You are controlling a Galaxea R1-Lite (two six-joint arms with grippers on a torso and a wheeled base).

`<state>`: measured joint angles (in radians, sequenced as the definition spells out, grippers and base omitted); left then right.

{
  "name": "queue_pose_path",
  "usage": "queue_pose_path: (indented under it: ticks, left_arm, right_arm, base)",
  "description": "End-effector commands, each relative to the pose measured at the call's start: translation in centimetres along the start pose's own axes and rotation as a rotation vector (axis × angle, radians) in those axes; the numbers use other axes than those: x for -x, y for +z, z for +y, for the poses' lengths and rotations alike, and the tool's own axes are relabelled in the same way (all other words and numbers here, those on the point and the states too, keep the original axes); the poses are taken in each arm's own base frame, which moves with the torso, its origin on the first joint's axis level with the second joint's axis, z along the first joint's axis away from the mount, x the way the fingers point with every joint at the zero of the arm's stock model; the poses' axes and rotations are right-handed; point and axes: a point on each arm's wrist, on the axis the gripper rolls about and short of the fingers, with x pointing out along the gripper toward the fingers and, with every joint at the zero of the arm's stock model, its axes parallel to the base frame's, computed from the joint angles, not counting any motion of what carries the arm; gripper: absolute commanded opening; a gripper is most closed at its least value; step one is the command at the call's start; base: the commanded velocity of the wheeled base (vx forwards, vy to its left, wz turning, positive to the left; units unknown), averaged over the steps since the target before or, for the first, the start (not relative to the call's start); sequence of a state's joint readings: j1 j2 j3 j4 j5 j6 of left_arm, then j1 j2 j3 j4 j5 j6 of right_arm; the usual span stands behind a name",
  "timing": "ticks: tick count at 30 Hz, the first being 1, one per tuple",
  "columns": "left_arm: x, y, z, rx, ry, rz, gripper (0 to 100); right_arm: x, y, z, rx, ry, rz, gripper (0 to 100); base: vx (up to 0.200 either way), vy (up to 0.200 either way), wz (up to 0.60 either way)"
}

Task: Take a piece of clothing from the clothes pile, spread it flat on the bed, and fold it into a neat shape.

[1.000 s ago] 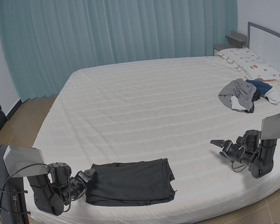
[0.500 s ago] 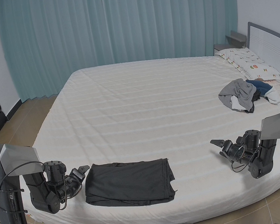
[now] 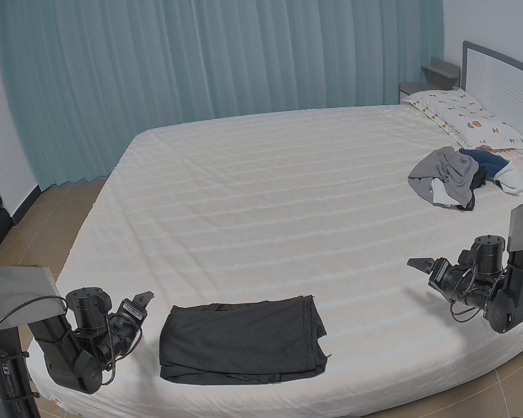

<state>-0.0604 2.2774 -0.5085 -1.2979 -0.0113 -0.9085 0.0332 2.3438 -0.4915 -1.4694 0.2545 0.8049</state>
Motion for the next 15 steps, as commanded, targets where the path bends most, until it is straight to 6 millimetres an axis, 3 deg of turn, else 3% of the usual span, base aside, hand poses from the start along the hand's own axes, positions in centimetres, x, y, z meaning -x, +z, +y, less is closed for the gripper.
queue_pose_path:
  ticks: [1,5,8,11,12,13,15]
  left_arm:
    - [5.0,2.7,-4.4,-0.039,-0.112,-0.167,100]
    - [8.5,2.7,-7.3,-0.169,-0.22,-0.213,100]
    - [11.9,2.8,-9.2,-0.31,-0.266,-0.304,100]
    - [15.0,3.3,-10.0,-0.365,-0.291,-0.393,100]
    - [15.0,3.3,-10.0,-0.365,-0.291,-0.393,100]
    - [17.1,3.5,-10.2,-0.376,-0.323,-0.435,100]
    - [19.0,3.8,-10.1,-0.385,-0.346,-0.47,100]
  right_arm:
    - [6.6,1.9,4.0,0.125,-0.061,-0.193,100]
    - [10.6,2.7,6.4,0.193,-0.048,-0.306,100]
    - [15.1,2.9,8.2,0.283,0.007,-0.383,100]
    - [18.3,2.7,9.3,0.358,0.052,-0.45,100]
    - [18.3,2.7,9.3,0.358,0.052,-0.45,100]
    - [20.1,2.4,9.7,0.394,0.071,-0.47,100]
    - [21.8,2.1,10.1,0.433,0.078,-0.483,100]
  base:
    - [0.0,0.0,0.0]
    - [0.0,0.0,0.0]
    - [0.0,0.0,0.0]
    - [0.0,0.0,0.0]
    - [0.0,0.0,0.0]
    - [0.0,0.0,0.0]
    - [0.0,0.0,0.0]
